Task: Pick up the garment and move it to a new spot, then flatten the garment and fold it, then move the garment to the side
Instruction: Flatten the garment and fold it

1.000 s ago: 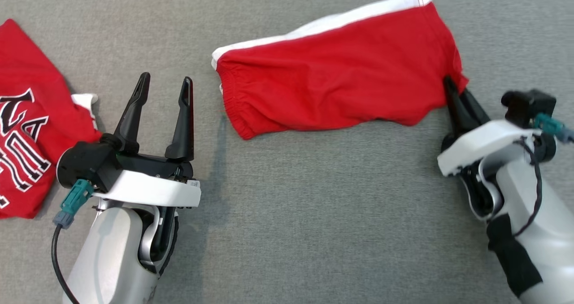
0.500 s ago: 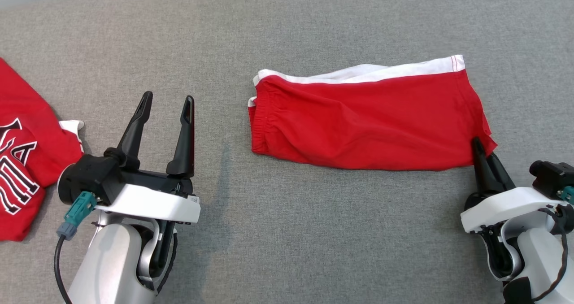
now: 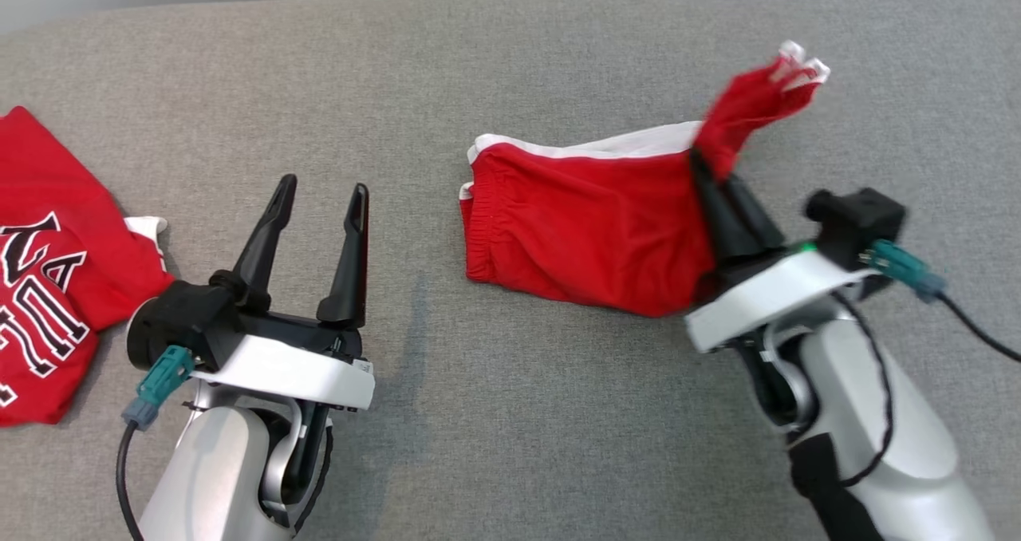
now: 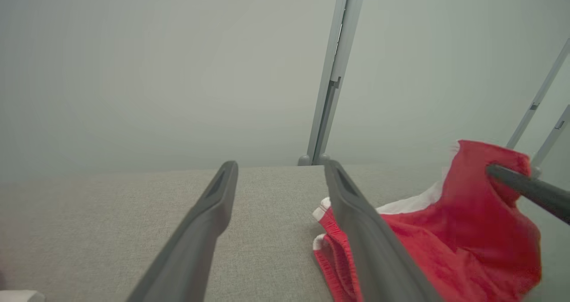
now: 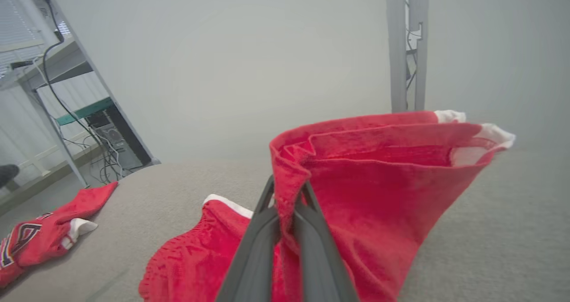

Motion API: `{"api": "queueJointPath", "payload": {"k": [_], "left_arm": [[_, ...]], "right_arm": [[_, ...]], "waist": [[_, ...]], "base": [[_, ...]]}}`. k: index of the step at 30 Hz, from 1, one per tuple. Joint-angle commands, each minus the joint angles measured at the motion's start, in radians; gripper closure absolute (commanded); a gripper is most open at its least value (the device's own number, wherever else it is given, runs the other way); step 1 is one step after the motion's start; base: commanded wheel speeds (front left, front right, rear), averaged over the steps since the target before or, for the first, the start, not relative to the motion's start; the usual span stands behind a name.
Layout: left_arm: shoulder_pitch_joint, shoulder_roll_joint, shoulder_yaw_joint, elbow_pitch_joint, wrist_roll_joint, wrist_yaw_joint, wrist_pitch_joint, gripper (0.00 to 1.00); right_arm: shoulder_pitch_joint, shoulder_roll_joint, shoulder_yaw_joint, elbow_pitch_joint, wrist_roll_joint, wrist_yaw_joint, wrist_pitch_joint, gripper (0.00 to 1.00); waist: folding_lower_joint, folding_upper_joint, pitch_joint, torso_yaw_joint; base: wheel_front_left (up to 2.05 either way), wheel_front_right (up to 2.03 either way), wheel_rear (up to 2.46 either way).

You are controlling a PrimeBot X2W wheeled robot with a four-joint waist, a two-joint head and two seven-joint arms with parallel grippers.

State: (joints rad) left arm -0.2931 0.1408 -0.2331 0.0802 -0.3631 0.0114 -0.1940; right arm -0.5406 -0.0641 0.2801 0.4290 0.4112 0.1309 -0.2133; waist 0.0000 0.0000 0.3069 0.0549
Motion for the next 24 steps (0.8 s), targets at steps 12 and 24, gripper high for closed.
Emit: {"api": "queueJointPath", "payload": {"k": [12, 24], "left_arm": [[-0.018, -0.025, -0.033, 0.028, -0.019, -0.008, -0.016, 0.00], [-0.008, -0.016, -0.029, 0.058, -0.028, 0.004, -0.031, 0.00]], "right_arm": [[-0.047, 0.010, 0.380, 0.028, 0.116, 0.000, 0.091, 1.00], [-0.079, 0.010, 0.483, 0.073, 0.167, 0.000, -0.011, 0.00]], "waist": [[0.0000, 0.0000, 0.003, 0.075], [0.0000, 0.0000, 0.001, 0.064]], "base": [[0.00, 0.00, 0.00], [0.00, 0.00, 0.00]]}}
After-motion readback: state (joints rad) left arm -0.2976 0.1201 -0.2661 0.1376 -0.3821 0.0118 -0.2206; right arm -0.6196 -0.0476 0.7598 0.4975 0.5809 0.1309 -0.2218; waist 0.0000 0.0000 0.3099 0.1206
